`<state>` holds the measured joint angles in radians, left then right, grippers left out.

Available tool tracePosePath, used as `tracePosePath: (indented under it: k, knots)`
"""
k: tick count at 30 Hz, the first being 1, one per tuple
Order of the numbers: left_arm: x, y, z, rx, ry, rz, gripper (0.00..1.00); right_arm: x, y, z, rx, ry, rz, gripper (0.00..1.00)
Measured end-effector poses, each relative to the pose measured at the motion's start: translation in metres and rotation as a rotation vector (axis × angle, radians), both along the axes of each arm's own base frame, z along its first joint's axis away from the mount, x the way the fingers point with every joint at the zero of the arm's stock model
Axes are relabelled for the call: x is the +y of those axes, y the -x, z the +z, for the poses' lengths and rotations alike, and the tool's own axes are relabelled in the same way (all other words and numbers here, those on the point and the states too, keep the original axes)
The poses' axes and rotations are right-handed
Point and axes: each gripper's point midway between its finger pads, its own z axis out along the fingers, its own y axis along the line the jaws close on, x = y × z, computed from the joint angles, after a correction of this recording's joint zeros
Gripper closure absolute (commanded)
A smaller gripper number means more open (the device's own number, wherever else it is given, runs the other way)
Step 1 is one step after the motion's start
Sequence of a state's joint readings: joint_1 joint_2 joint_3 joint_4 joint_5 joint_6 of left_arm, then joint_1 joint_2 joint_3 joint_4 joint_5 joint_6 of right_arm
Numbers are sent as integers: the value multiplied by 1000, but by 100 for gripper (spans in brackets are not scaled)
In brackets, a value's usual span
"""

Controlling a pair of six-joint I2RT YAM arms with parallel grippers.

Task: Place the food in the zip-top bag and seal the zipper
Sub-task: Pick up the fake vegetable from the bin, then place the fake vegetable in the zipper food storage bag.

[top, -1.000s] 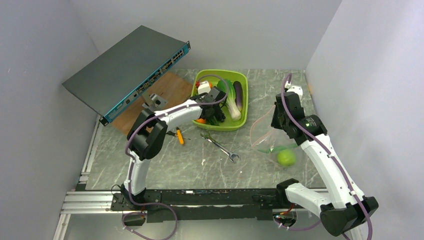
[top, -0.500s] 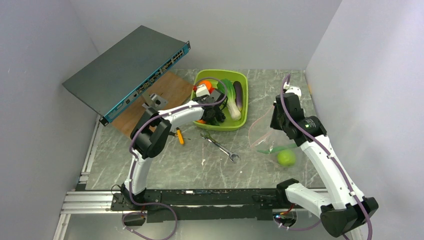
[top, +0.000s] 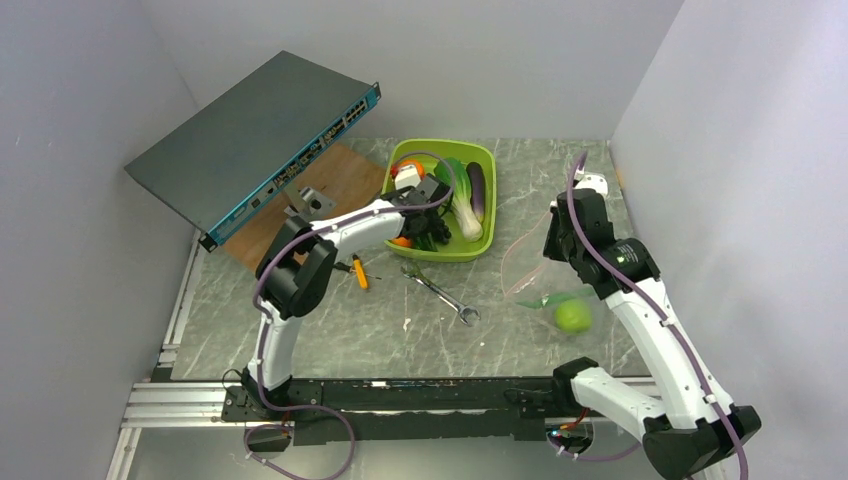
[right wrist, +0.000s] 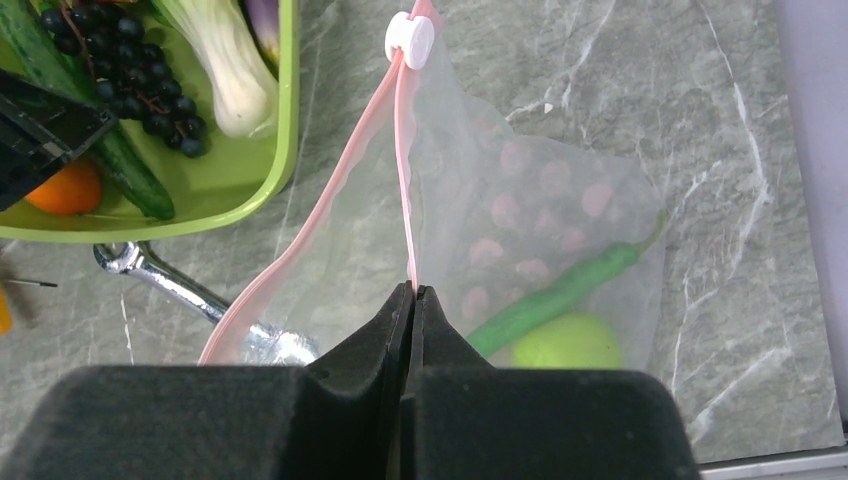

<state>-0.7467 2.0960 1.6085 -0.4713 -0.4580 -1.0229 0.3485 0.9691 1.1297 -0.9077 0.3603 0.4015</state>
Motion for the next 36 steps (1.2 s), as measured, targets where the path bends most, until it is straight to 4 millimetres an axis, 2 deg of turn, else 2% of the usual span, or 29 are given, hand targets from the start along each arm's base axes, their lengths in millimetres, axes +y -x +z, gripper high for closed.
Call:
tracePosePath:
  k: [3, 8, 13, 18, 22, 28, 30, 33, 36]
  knots:
    - [-4, 7, 19, -6, 11, -84, 99, 0, 1, 0, -6, -3, 3, 100]
    - [-13, 28, 74, -48, 78, -265, 100, 1, 2, -1, -11, -11, 10, 100]
    - [-29, 59, 124, -86, 160, -512, 100, 4, 2, 0, -19, -21, 21, 100]
    - [-39, 99, 149, -67, 220, -765, 100, 11, 6, 1, -26, -19, 50, 100]
    - [-42, 144, 159, 14, 295, -967, 100, 18, 8, 1, -31, -2, 85, 100]
    - [-34, 206, 186, 77, 453, -1165, 98, 23, 9, 2, -35, 15, 107, 100]
    - [-31, 226, 201, 79, 531, -1212, 100, 23, 9, 2, -38, 16, 110, 100]
    - [-36, 246, 222, 87, 662, -1266, 100, 26, 8, 4, -45, 8, 126, 100]
    - [-47, 258, 233, 133, 782, -1299, 100, 30, 8, 7, -59, -1, 151, 100]
